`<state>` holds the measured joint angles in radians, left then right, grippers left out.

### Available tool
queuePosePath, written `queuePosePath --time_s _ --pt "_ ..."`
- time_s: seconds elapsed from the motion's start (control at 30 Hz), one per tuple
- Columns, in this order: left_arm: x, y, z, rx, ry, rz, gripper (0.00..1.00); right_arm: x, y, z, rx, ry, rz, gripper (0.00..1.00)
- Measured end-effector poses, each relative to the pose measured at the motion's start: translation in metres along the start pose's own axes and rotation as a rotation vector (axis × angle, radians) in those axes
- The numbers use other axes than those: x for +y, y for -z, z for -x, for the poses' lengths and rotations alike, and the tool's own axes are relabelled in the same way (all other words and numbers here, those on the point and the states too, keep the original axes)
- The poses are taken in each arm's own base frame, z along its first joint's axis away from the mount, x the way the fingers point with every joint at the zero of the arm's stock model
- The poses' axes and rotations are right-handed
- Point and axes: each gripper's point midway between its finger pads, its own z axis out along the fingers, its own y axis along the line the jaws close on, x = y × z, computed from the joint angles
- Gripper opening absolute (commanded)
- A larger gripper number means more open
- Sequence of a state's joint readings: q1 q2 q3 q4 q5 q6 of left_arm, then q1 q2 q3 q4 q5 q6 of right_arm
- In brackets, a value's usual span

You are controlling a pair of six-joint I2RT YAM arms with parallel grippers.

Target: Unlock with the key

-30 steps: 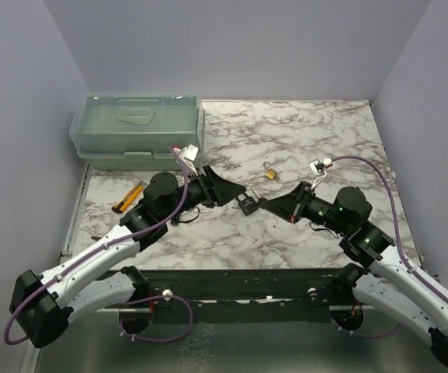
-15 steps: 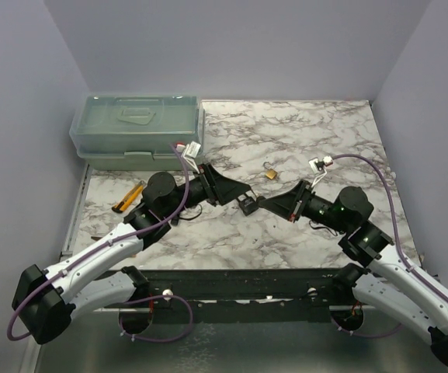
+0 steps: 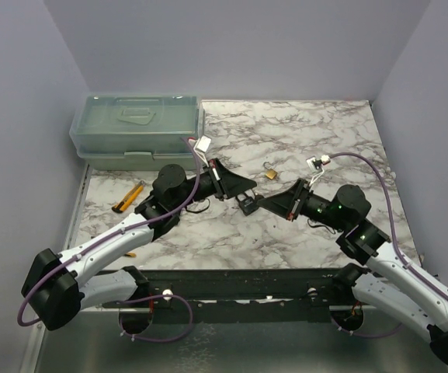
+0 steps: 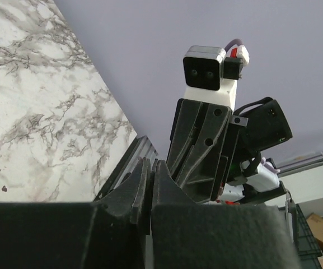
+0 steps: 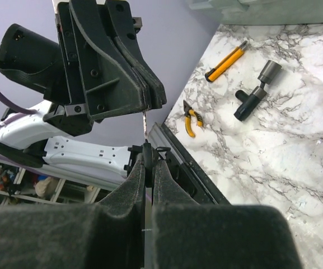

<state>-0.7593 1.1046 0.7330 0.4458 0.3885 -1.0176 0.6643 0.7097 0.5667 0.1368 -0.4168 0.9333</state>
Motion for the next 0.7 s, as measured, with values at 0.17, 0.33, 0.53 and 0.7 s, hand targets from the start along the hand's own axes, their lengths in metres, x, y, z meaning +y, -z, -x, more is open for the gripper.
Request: queuePosePath --time_s 0.17,0.33,0.53,0.7 --pt "0.005 -0.001 0.001 -0.007 0.079 0.042 0.0 -0.006 -0.002 0.0 -0.003 0.027 -0.016 0.22" --pt "0.023 0.0 -0.001 -0.006 0.158 0.155 0.0 -0.022 -0.01 0.001 0.034 0.086 -0.1 0.74" --pt "0.048 0.012 0.02 -0.098 0.234 0.432 0.0 -0.014 -0.011 0.03 0.033 0.294 -0.172 0.8" --pt "0.059 0.02 0.047 -0.193 0.3 0.66 0.0 -0.022 -0.025 0.046 0.108 0.455 -0.262 0.86"
